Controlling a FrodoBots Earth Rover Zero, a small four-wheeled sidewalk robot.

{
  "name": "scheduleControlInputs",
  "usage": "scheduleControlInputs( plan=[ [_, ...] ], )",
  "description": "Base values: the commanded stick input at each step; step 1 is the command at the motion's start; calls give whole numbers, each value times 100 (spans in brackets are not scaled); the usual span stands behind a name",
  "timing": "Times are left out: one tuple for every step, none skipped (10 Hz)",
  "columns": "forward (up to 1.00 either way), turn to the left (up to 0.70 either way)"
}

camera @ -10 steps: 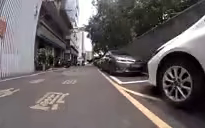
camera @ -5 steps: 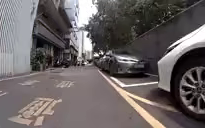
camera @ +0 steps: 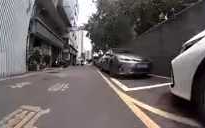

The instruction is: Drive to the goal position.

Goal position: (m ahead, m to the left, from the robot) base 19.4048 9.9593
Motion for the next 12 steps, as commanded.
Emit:
scheduleControlInputs(
  plan=[
    [70,0],
    [70,0],
    [70,0],
    [70,0],
    [70,0],
    [70,0],
    [70,0],
    [70,0],
    [70,0],
    [70,0],
    [70,4],
    [70,14]
  ],
)
